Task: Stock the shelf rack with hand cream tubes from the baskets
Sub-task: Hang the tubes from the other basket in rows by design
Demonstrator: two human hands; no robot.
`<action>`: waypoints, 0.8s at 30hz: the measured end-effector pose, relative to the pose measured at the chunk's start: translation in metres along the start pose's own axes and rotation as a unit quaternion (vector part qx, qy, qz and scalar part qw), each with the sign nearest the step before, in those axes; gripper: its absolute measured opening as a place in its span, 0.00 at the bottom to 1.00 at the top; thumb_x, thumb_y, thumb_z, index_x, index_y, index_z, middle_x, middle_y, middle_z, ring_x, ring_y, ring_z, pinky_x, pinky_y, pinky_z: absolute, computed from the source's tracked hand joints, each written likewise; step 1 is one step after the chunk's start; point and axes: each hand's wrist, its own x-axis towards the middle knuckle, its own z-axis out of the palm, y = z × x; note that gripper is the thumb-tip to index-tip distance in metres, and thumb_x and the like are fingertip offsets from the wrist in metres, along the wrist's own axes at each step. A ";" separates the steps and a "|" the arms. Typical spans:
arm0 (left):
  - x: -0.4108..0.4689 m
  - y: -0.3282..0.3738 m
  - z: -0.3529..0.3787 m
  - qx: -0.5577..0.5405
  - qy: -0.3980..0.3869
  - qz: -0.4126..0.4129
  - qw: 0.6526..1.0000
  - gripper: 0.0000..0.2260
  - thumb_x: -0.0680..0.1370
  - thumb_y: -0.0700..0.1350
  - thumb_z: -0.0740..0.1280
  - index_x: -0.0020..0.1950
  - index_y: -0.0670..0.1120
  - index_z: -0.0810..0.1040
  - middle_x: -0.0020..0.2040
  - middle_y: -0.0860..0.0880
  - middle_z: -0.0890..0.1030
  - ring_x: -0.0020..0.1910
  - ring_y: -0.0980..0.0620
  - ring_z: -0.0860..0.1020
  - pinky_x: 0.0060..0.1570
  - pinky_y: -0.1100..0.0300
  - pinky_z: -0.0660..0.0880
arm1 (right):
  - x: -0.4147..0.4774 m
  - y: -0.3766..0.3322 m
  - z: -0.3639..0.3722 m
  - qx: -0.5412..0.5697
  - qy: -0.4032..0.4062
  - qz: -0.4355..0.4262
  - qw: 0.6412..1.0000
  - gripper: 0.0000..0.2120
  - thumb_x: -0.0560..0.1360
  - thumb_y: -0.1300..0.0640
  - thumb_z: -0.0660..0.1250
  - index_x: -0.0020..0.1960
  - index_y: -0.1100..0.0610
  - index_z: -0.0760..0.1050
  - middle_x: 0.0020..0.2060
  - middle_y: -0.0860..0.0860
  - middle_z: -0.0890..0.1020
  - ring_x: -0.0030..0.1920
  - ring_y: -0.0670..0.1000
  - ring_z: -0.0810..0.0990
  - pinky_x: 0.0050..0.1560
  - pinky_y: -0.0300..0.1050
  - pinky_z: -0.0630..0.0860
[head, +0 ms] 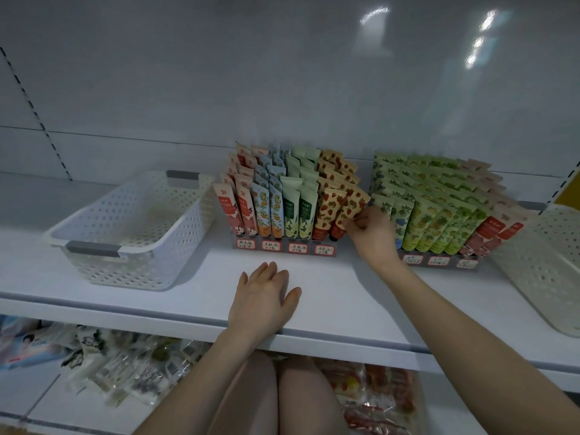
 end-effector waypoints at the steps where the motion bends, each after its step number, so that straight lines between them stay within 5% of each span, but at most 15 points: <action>1: 0.000 0.000 0.000 -0.002 0.000 -0.001 1.000 0.25 0.72 0.61 0.46 0.44 0.44 0.75 0.43 0.50 0.75 0.48 0.48 0.72 0.48 0.52 0.67 | 0.000 0.000 0.001 -0.001 -0.004 -0.002 1.000 0.07 0.74 0.65 0.67 0.42 0.60 0.68 0.32 0.51 0.73 0.35 0.49 0.71 0.28 0.24 0.64; 8: -0.001 0.001 0.001 -0.008 0.006 -0.010 1.000 0.25 0.73 0.59 0.50 0.46 0.42 0.78 0.48 0.44 0.80 0.52 0.44 0.76 0.50 0.48 0.70 | 0.000 0.001 0.002 0.006 -0.017 -0.004 1.000 0.03 0.74 0.65 0.67 0.45 0.64 0.73 0.29 0.46 0.71 0.32 0.39 0.69 0.29 0.24 0.65; 15: -0.001 0.002 -0.002 -0.003 -0.010 -0.015 1.000 0.27 0.73 0.60 0.47 0.48 0.42 0.78 0.49 0.45 0.79 0.53 0.45 0.75 0.52 0.48 0.69 | -0.001 -0.005 0.004 -0.007 -0.014 -0.009 1.000 0.09 0.74 0.65 0.67 0.51 0.70 0.73 0.40 0.60 0.79 0.40 0.50 0.72 0.30 0.26 0.66; 20: -0.001 0.002 -0.002 -0.009 -0.011 -0.016 1.000 0.26 0.73 0.59 0.49 0.47 0.42 0.79 0.48 0.44 0.80 0.52 0.44 0.76 0.51 0.47 0.71 | 0.000 -0.006 0.005 -0.041 -0.032 0.002 0.999 0.09 0.75 0.63 0.66 0.51 0.69 0.73 0.31 0.46 0.71 0.40 0.51 0.71 0.30 0.27 0.66; 24: -0.001 0.004 -0.005 -0.013 -0.022 -0.015 1.000 0.30 0.72 0.60 0.46 0.50 0.41 0.79 0.52 0.43 0.79 0.56 0.44 0.75 0.56 0.46 0.69 | -0.001 -0.010 0.005 -0.052 -0.038 0.005 0.998 0.10 0.75 0.63 0.66 0.51 0.70 0.73 0.42 0.61 0.79 0.42 0.55 0.74 0.35 0.40 0.65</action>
